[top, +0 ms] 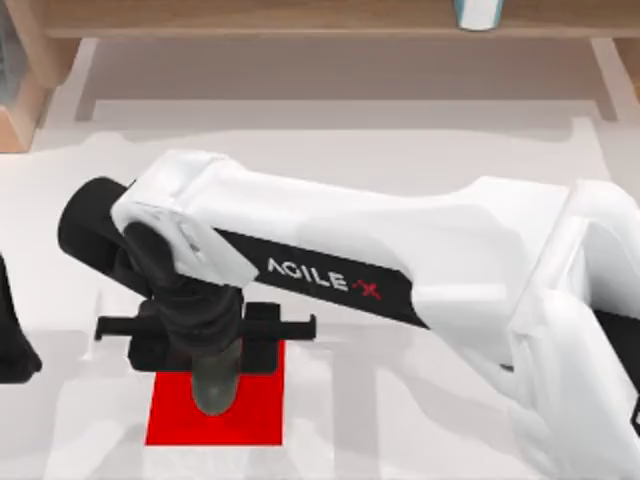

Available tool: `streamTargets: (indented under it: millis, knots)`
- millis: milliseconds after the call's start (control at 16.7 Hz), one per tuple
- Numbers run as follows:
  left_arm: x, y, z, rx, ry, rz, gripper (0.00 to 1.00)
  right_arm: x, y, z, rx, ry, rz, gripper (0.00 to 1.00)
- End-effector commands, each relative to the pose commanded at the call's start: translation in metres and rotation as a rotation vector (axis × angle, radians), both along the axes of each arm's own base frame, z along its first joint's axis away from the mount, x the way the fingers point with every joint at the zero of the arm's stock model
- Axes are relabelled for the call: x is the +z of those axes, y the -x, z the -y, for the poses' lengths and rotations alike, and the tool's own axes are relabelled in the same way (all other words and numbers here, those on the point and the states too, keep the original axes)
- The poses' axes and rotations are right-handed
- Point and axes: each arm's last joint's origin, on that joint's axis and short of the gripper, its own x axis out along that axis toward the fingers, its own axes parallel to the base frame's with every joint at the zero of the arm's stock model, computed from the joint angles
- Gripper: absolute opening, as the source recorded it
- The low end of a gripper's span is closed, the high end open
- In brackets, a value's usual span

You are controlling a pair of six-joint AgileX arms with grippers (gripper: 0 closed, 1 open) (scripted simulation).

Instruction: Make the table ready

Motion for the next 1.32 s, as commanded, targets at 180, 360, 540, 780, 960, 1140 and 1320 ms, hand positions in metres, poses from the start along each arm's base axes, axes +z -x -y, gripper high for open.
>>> streamTargets:
  millis: [180,360,540,780,960,1140,1320]
  knots:
    - [0.0,0.0,0.0,0.0,0.0,0.0,1.0,0.0,0.0,0.0,0.0,0.0,0.0,0.3]
    - [0.0,0.0,0.0,0.0,0.0,0.0,1.0,0.0,0.0,0.0,0.0,0.0,0.0,0.53]
    - [0.0,0.0,0.0,0.0,0.0,0.0,1.0,0.0,0.0,0.0,0.0,0.0,0.0,0.75]
    - [0.0,0.0,0.0,0.0,0.0,0.0,1.0,0.0,0.0,0.0,0.0,0.0,0.0,1.0]
    - [0.0,0.0,0.0,0.0,0.0,0.0,1.0,0.0,0.0,0.0,0.0,0.0,0.0,1.0]
    - [0.0,0.0,0.0,0.0,0.0,0.0,1.0,0.0,0.0,0.0,0.0,0.0,0.0,1.0]
    - [0.0,0.0,0.0,0.0,0.0,0.0,1.0,0.0002,-0.0012,0.0007,-0.003,0.0,0.0,1.0]
